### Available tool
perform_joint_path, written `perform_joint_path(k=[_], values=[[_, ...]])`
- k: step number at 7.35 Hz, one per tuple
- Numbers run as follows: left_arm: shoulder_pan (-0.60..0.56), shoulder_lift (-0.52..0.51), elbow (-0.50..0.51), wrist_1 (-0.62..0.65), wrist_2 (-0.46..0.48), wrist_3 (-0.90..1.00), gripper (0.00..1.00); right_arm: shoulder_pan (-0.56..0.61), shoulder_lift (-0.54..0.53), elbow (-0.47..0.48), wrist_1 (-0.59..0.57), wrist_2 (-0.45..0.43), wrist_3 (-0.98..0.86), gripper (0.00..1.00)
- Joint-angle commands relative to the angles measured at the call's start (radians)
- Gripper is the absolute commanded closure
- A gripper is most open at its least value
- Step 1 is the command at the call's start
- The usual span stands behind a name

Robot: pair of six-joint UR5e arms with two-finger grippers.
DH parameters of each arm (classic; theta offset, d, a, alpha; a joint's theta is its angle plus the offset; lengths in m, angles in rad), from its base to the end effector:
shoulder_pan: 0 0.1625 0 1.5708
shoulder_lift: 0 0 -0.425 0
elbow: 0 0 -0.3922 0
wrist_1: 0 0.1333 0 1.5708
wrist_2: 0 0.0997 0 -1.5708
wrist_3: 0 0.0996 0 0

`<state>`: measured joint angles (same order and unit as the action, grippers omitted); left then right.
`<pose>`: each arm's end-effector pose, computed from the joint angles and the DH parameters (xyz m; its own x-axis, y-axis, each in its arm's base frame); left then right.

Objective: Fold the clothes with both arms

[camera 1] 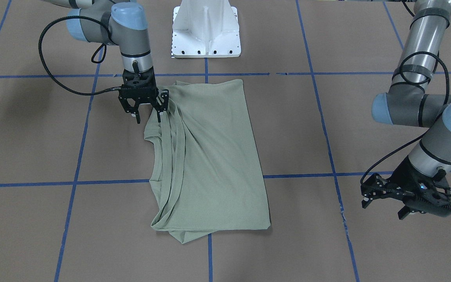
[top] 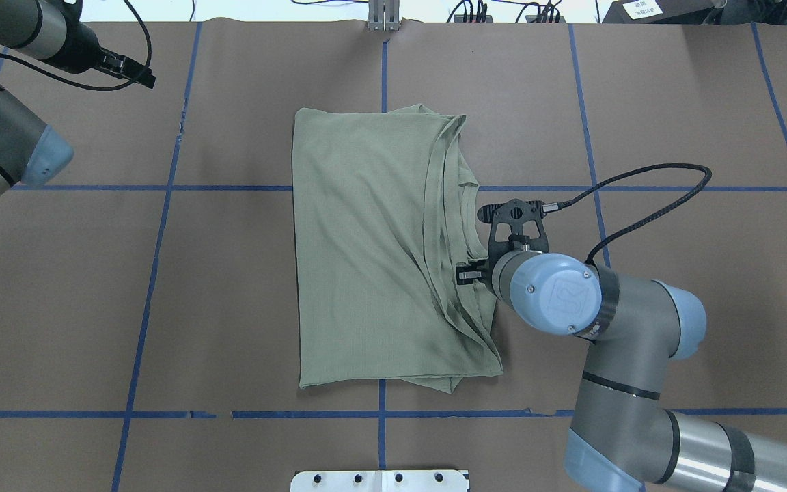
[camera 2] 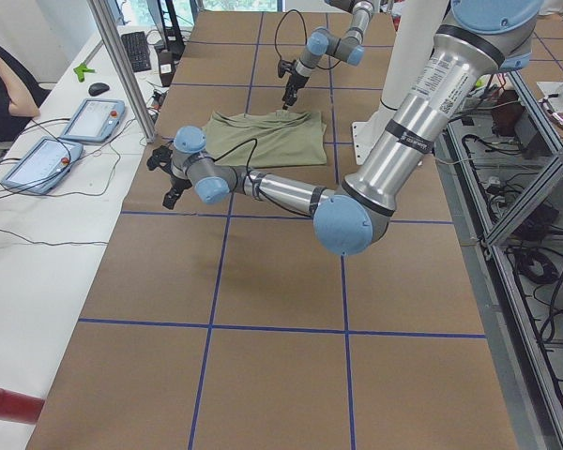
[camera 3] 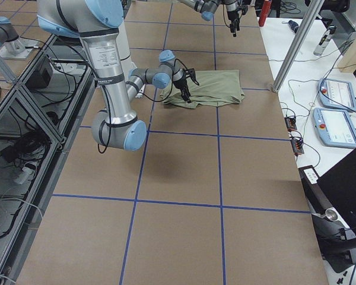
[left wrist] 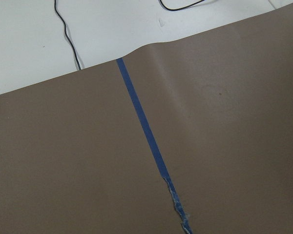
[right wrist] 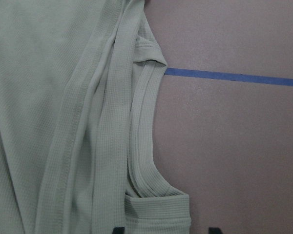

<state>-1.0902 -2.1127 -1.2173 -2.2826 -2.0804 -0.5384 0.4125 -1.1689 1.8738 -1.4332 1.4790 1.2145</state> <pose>0.2645 -0.6905 0.4291 0.6602 0.3549 -0.6620 0.0596 0.8538 0.5172 -0.4975 -0.3732 0.2911 0.7326 -0.0586 0.6781 -0.2202 0.9223 0.3175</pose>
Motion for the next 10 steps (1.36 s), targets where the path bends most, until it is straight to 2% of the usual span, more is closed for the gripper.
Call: perform_joint_path(k=[1, 3, 5, 6, 7, 8, 9, 10], values=[[0.001, 0.004, -0.001, 0.0, -0.006, 0.0, 0.0, 0.048, 0.142, -0.021, -0.144, 0.119, -0.009, 0.0], [0.001, 0.004, -0.001, 0.0, -0.006, 0.0, 0.0, -0.004, 0.179, -0.047, -0.211, 0.129, -0.035, 0.0], [0.001, 0.004, -0.001, 0.0, -0.006, 0.0, 0.0, -0.041, 0.204, -0.119, -0.234, 0.126, -0.05, 0.0], [0.001, 0.004, -0.001, 0.0, -0.006, 0.0, 0.0, -0.043, 0.199, -0.122, -0.245, 0.126, -0.085, 0.08], [0.001, 0.004, -0.001, 0.0, -0.006, 0.0, 0.0, -0.046, 0.199, -0.124, -0.268, 0.124, -0.128, 0.36], [0.001, 0.004, -0.001, 0.0, -0.006, 0.0, 0.0, -0.049, 0.202, -0.122, -0.268, 0.126, -0.131, 0.54], [0.001, 0.004, -0.001, 0.0, -0.006, 0.0, 0.0, -0.049, 0.205, -0.121, -0.268, 0.126, -0.132, 0.79], [0.001, 0.008, -0.001, -0.002, -0.006, 0.0, 0.0, -0.049, 0.206, -0.117, -0.266, 0.124, -0.13, 1.0]])
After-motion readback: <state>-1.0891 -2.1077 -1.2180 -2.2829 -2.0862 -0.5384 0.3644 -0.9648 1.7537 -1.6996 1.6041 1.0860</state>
